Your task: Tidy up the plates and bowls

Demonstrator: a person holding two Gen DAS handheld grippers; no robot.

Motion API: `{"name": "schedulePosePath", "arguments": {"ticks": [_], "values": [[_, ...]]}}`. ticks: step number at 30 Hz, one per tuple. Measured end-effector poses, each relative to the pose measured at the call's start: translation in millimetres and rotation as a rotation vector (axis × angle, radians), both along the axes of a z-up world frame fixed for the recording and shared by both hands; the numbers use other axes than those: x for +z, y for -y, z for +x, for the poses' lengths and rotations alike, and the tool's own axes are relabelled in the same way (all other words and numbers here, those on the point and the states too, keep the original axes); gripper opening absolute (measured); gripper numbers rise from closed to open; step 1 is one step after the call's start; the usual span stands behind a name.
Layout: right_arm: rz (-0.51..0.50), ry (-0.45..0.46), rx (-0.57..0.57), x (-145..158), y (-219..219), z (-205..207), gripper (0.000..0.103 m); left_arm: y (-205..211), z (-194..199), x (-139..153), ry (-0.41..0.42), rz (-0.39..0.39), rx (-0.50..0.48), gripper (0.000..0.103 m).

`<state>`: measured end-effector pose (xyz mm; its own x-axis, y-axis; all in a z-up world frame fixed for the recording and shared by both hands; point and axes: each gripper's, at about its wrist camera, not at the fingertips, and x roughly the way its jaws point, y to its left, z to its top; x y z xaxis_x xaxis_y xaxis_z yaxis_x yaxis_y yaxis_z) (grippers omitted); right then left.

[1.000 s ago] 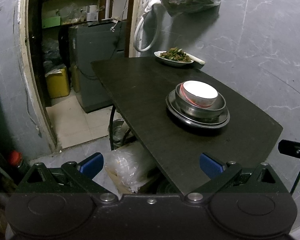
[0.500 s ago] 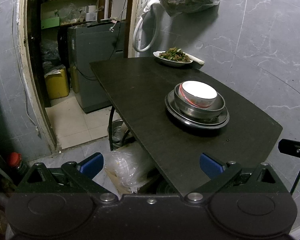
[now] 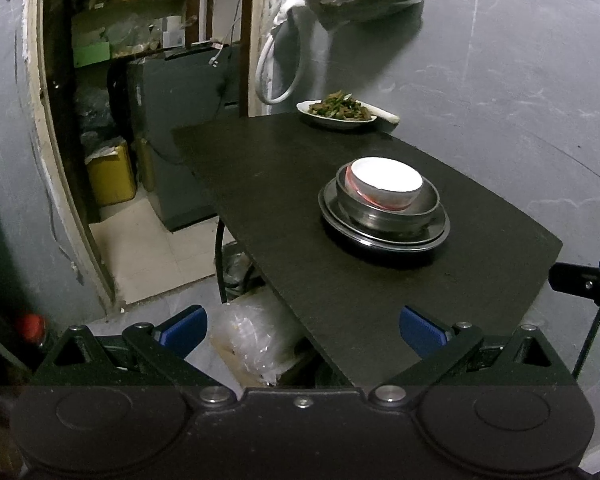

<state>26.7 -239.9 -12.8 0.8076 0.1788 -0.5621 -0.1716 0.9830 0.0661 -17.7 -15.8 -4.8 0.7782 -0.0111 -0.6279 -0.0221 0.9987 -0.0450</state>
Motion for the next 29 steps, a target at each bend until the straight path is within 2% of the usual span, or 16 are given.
{"name": "schedulePosePath", "arguments": {"ticks": [15, 29], "values": [[0.013, -0.011, 0.014, -3, 5, -1, 0.103, 3, -3, 0, -0.019, 0.015, 0.001, 0.102], [0.025, -0.040, 0.013, -12, 11, 5, 0.103, 10, 3, -6, -0.038, 0.033, -0.039, 0.102]]}}
